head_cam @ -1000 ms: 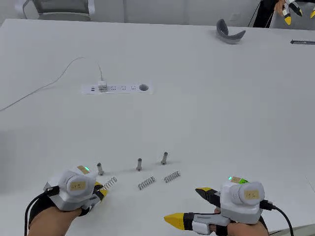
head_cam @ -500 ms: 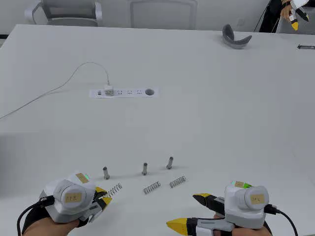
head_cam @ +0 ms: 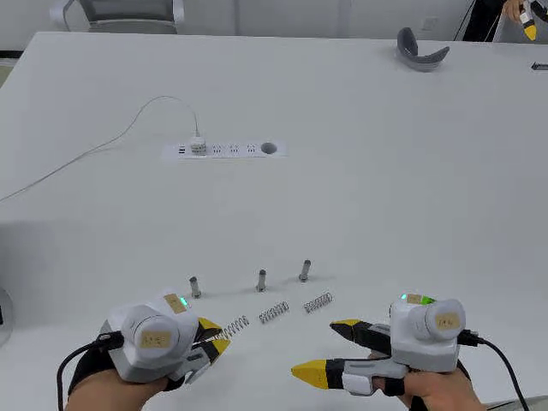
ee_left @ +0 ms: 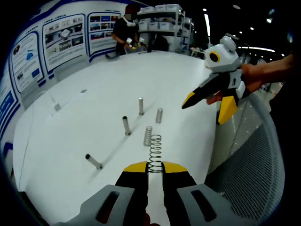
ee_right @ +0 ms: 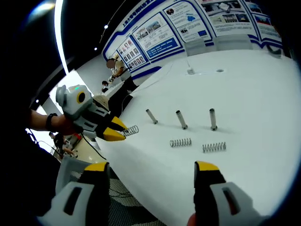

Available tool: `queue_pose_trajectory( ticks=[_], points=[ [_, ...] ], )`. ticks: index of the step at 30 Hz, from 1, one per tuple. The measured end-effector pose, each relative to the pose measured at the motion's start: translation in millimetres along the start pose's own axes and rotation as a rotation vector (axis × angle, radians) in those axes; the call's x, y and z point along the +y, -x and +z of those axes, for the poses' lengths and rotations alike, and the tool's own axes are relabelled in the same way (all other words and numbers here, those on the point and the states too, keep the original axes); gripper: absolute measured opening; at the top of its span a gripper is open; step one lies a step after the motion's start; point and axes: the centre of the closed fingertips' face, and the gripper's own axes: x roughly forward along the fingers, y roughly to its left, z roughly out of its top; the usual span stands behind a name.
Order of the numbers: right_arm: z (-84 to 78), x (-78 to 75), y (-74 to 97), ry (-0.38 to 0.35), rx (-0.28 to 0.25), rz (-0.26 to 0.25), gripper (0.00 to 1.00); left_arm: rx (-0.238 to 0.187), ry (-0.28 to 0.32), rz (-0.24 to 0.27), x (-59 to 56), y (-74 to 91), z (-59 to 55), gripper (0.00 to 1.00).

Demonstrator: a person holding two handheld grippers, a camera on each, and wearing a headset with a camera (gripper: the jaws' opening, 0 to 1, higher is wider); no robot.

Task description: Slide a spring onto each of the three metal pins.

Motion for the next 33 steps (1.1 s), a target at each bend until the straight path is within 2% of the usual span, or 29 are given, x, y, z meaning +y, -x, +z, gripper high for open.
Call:
queue_pose_trajectory(
  ticks=[11,22,30,33],
  points=[
    [20.8,11.1,-3.3,-0.088,-0.067,0.084,0.57,-0.017,-0.063,-0.059,-23.9,-7.7,20.2,0.1],
    [21.5,25.6,-9.7,-0.146,-0.063,0.168,0.38,-0.037,-0.12,-0.113,-49.1,-12.9,36.7,0.1],
    [21.0,37.5,-11.7,-0.195,-0.046,0.237,0.26,-0.046,-0.146,-0.147,-58.7,-13.5,40.3,0.1],
    [20.1,39.6,-11.9,-0.199,-0.04,0.246,0.24,-0.047,-0.151,-0.153,-60.2,-13.3,40.4,0.1]
  ],
)
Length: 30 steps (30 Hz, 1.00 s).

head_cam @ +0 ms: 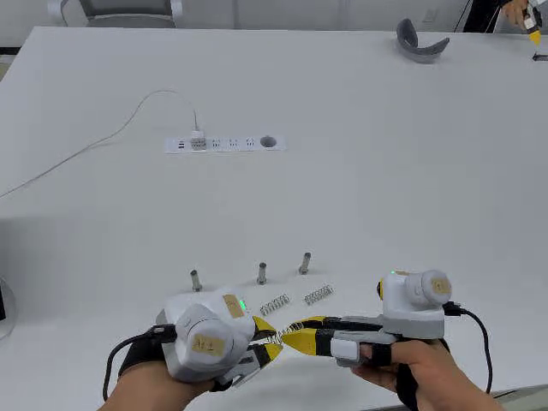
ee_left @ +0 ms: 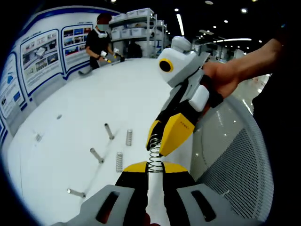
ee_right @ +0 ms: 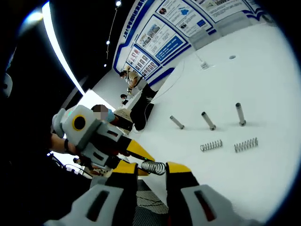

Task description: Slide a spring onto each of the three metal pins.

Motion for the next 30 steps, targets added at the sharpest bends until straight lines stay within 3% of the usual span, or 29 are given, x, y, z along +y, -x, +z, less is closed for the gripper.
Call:
queue_pose_trajectory(
  ticks=[9,18,26,30],
  points=[
    [-1.1,6.0,0.9,-0.01,0.009,0.034,0.13,0.002,-0.027,-0.021,-4.3,0.1,-1.1,0.1],
    [6.2,13.7,3.5,0.025,0.01,0.048,0.12,-0.012,-0.056,-0.042,-3.1,3.1,6.1,0.1],
    [25.4,28.9,8.2,0.175,0.052,0.051,0.12,-0.094,-0.022,-0.115,-1.3,12.5,25.5,0.1],
    [29.9,36.6,10.6,0.29,0.131,0.057,0.12,-0.121,-0.022,-0.147,0.5,19.0,33.8,0.1]
  ],
)
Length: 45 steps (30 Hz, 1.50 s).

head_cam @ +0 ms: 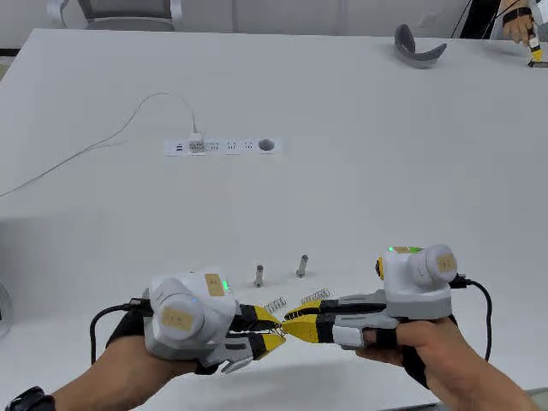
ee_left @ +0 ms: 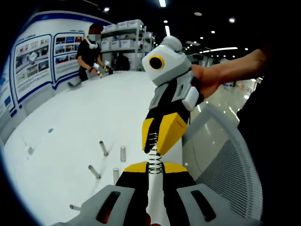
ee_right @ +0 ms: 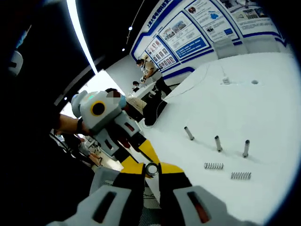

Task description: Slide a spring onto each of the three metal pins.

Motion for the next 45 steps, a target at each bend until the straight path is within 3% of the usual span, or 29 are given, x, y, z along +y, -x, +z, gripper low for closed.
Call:
queue_pose_trajectory(
  ticks=[7,12,21,29,39,45],
  points=[
    [-8.0,9.4,-0.5,0.176,0.178,0.045,0.12,-0.003,-0.001,-0.057,-8.4,0.5,1.3,0.1],
    [-16.7,14.8,-2.8,0.258,0.263,0.077,0.13,0.005,-0.005,-0.087,-15.3,0.2,-0.9,0.1],
    [-22.5,21.8,-9.8,0.329,0.325,0.116,0.13,0.012,0.008,-0.123,-22.8,3.3,-3.7,0.1],
    [-26.3,27.1,-12.0,0.339,0.355,0.145,0.12,-0.014,0.019,-0.131,-27.6,7.7,-8.0,0.11],
    [-28.5,23.9,-16.6,0.359,0.373,0.14,0.12,-0.029,0.079,-0.06,-22.0,15.9,-24.9,0.15],
    [-30.2,17.0,-16.9,0.37,0.385,0.119,0.12,-0.043,0.142,0.048,-4.4,29.9,-40.5,0.2]
  ],
)
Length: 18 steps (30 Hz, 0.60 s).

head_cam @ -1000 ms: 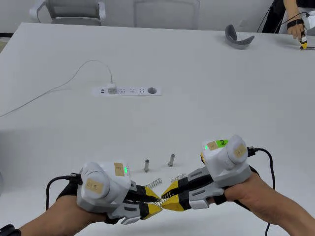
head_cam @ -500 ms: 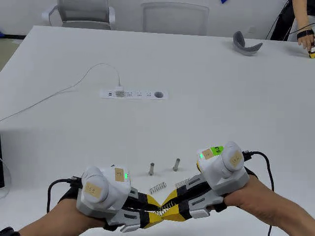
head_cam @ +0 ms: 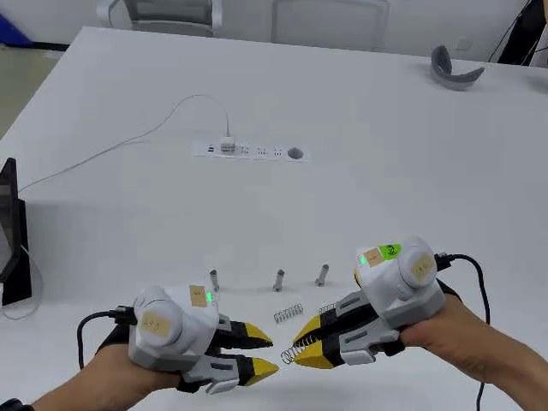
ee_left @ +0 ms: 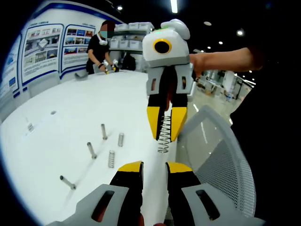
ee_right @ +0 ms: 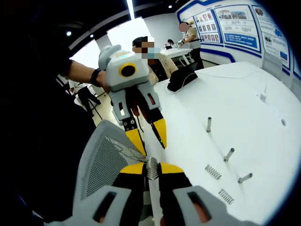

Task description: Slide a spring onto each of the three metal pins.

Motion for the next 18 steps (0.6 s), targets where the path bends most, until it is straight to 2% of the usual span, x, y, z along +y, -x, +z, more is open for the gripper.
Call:
queue_pose_trajectory(
  ticks=[9,12,14,18],
  points=[
    [-11.2,-19.3,-4.1,-0.012,0.044,-0.056,0.12,-0.024,0.084,0.154,32.9,19.3,-16.1,0.26],
    [-13.0,-25.7,-6.4,-0.018,0.056,-0.07,0.12,-0.038,0.107,0.208,42.7,25.7,-18.4,0.27],
    [-12.6,-30.1,-8.0,-0.017,0.062,-0.079,0.12,-0.049,0.131,0.232,47.6,29.4,-20.3,0.27],
    [-11.0,-37.8,-11.6,-0.003,0.072,-0.095,0.13,-0.037,0.149,0.268,54.0,33.8,-29.5,0.31]
  ],
)
